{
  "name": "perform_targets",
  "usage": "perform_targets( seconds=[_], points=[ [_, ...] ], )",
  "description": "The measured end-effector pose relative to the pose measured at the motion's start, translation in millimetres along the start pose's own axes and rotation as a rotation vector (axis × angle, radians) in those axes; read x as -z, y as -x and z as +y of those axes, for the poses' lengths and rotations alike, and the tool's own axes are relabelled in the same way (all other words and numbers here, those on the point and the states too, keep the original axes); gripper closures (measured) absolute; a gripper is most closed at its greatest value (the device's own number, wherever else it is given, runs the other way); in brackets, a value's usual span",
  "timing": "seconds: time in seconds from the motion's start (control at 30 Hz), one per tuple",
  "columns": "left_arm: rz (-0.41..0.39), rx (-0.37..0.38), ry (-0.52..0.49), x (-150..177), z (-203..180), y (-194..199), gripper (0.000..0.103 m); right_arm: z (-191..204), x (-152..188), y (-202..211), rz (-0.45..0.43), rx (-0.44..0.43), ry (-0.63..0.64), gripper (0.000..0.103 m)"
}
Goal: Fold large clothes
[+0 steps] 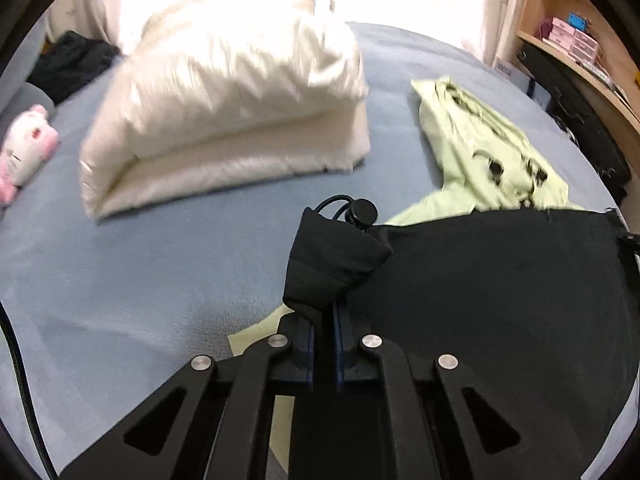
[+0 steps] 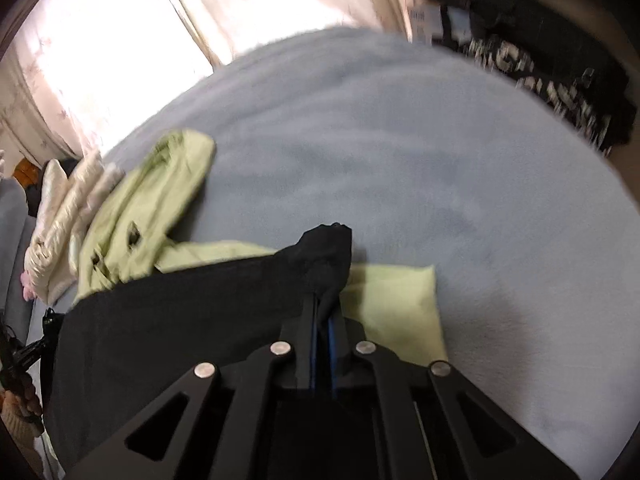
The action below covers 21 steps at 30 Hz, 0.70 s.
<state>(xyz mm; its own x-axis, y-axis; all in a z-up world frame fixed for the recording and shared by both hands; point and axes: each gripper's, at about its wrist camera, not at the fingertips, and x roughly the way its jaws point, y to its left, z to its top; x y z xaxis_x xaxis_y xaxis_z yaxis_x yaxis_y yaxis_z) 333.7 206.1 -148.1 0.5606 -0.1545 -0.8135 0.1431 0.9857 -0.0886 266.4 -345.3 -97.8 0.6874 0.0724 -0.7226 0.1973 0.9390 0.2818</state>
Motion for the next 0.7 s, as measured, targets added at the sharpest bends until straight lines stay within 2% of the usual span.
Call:
perform_targets(
  seconds=[0.07,0.13,0.27,0.4,0.47,0.5,0.57,0.7],
  points=[
    [-0.017,0.002,0.028,-5,-2,11,0.099,1,-5,23,-0.063,-0.003,-0.017,0.1],
    [-0.013,-0.004,0.067,-15,-7,12,0.099,7,-9,37,-0.11,0.029,0.007,0.1],
    [0.024,-0.051,0.106,-22,-15,-11,0.099,15,-19,32,-0.143,0.117,0.049,0.1],
    [0.106,-0.115,0.159,-12,-16,-58,0.097,22,-21,-19,-0.06,0.198,0.075,0.1],
    [0.084,-0.102,0.204,-7,-11,-62,0.096,20,-13,-51,0.04,0.233,0.072,0.098],
    [0.075,-0.097,0.216,-7,-8,-60,0.095,17,-10,-60,0.071,0.245,0.062,0.092],
    [0.068,-0.092,0.233,-6,-4,-56,0.094,13,-9,-56,0.063,0.232,0.028,0.091],
    [0.048,-0.109,0.258,-3,5,-35,0.083,-3,-10,-22,0.043,0.143,-0.08,0.086]
  ],
)
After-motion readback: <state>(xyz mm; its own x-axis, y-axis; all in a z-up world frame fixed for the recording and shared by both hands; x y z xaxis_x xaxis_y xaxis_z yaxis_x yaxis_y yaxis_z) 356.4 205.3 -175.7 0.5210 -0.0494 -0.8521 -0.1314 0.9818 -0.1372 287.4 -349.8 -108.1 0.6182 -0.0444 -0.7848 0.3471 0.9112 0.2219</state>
